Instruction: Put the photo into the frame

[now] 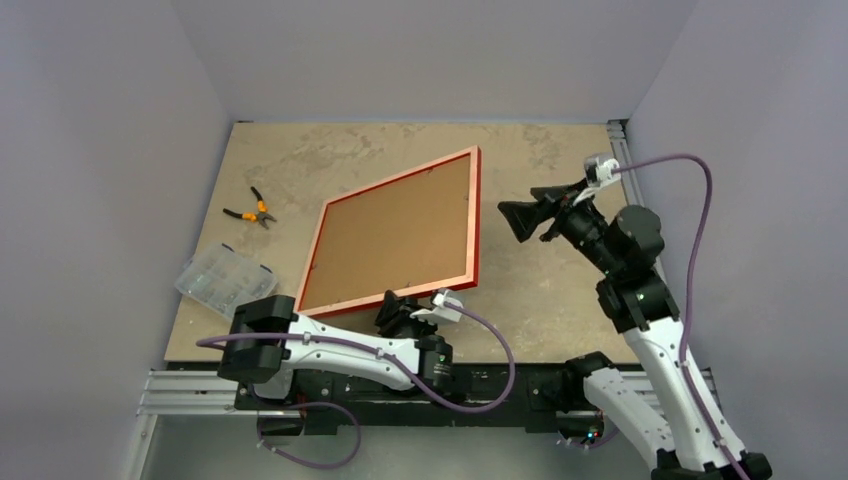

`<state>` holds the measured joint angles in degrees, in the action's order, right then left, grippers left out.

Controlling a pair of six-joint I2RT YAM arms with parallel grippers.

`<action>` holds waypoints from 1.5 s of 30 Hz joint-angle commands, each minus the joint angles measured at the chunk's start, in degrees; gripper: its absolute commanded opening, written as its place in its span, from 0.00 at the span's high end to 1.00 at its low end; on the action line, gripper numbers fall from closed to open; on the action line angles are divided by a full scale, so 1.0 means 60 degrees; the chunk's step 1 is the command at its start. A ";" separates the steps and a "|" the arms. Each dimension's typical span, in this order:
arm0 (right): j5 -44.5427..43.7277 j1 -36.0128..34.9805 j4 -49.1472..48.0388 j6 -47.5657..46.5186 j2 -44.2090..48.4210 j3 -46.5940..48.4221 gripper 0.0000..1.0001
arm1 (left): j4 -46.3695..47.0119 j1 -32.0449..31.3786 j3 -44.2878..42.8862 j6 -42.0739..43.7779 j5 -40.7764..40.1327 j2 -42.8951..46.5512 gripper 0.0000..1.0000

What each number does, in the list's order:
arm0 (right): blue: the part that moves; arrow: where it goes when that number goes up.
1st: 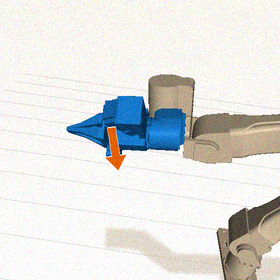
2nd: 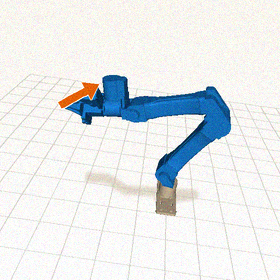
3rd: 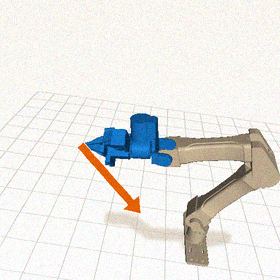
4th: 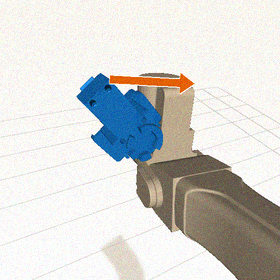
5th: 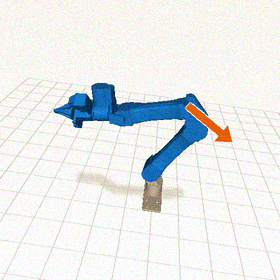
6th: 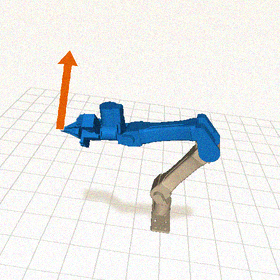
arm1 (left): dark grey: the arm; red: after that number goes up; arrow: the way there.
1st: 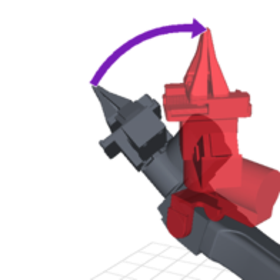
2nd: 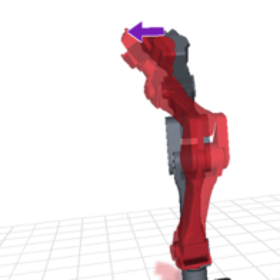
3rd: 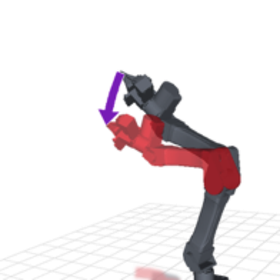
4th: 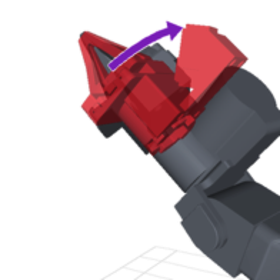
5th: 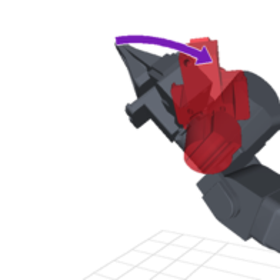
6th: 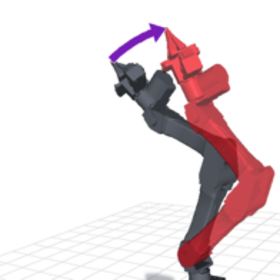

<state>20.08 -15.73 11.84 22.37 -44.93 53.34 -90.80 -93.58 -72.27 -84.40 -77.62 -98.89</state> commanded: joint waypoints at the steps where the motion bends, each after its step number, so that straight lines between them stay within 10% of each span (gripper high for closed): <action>1: 0.0570 0.0003 -0.5044 -0.2778 0.0908 -0.1612 0.16 | -0.1975 -0.0224 -0.0040 -0.0330 -0.0214 0.0849 0.71; 10: 0.5803 -0.0091 -0.2211 -1.0878 0.0907 -0.1977 0.15 | -0.1204 -0.0675 0.0139 0.0574 0.0373 0.1437 0.71; 20: 0.5869 -0.0776 0.2965 -1.6347 0.1939 -0.1423 0.17 | 0.2868 -0.0723 0.1316 0.4681 0.1609 0.3175 0.73; 28: 0.7837 -0.0997 0.2421 -1.5999 0.2299 -0.1985 0.24 | 0.2854 -0.0723 0.0931 0.5076 0.1636 0.3005 0.74; 45: 0.4837 -0.4825 0.0939 -1.5987 0.0192 -0.2231 0.44 | 0.3320 -0.0734 0.0605 0.5733 0.2010 0.3391 0.74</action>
<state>56.84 -38.83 24.27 -76.01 -42.44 40.97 -75.61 -97.89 -65.47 -47.83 -65.21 -81.97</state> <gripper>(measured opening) 0.629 0.329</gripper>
